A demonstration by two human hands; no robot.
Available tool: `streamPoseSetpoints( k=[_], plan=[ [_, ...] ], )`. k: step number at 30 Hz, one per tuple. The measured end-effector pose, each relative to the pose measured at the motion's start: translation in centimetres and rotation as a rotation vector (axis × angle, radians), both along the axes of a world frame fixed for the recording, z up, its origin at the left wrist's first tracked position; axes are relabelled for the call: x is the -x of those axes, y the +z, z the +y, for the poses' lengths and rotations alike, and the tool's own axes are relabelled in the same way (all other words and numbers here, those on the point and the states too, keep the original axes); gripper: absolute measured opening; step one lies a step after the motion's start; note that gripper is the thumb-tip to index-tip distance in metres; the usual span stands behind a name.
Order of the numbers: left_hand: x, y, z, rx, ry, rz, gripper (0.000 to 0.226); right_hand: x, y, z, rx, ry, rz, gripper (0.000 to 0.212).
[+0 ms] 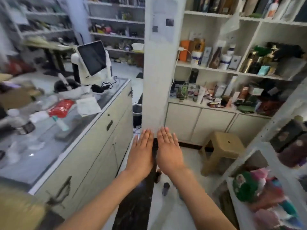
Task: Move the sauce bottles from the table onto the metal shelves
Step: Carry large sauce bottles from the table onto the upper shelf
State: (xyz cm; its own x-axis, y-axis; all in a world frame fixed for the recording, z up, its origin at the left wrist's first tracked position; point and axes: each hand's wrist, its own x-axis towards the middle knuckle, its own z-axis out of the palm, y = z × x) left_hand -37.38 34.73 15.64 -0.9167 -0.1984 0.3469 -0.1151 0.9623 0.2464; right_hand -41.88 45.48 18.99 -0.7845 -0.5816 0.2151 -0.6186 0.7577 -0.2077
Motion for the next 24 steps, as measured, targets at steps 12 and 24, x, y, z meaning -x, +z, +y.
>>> streamPoseSetpoints(
  k=[12,24],
  plan=[
    [-26.4,-3.3,-28.6,-0.126,0.736,0.039,0.075,-19.6,-2.3,-36.1,0.013,0.743,-0.144,0.068],
    [-43.3,-5.0,-39.9,-0.188,1.026,-0.054,0.064,-35.6,-4.9,-52.1,-0.064,1.063,-0.304,0.068]
  ],
)
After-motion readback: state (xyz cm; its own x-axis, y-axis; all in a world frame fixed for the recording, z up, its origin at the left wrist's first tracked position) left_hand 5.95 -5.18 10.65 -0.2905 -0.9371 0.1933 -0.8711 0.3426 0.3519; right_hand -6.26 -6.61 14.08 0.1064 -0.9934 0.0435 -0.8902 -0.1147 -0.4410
